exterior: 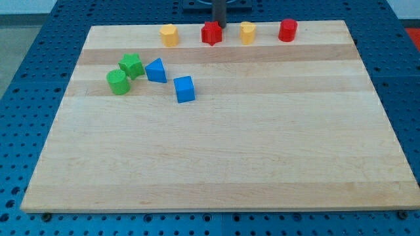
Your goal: Slightly push the red circle towards the yellow heart
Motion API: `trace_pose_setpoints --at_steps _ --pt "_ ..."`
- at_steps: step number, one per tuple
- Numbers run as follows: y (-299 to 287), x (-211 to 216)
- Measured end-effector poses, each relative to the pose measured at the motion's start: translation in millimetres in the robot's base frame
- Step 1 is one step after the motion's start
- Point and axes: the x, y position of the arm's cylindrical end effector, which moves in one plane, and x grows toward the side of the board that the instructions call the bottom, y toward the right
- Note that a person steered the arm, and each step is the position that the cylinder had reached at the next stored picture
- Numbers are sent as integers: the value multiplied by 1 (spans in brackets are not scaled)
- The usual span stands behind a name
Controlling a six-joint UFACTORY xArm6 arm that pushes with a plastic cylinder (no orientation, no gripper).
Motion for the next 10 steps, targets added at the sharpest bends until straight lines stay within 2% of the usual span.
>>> trace_pose_setpoints --at_steps 2,5,8,10 --pt "67 0" --pt "128 -1" --pt "131 4" --pt "166 5"
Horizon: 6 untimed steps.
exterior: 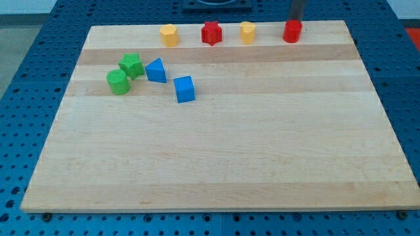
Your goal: Slightly push the red circle towards the yellow heart
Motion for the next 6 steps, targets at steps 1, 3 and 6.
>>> trace_pose_setpoints --at_steps 1,3,6 --pt "14 0" --pt "22 15" --pt "-1 15"
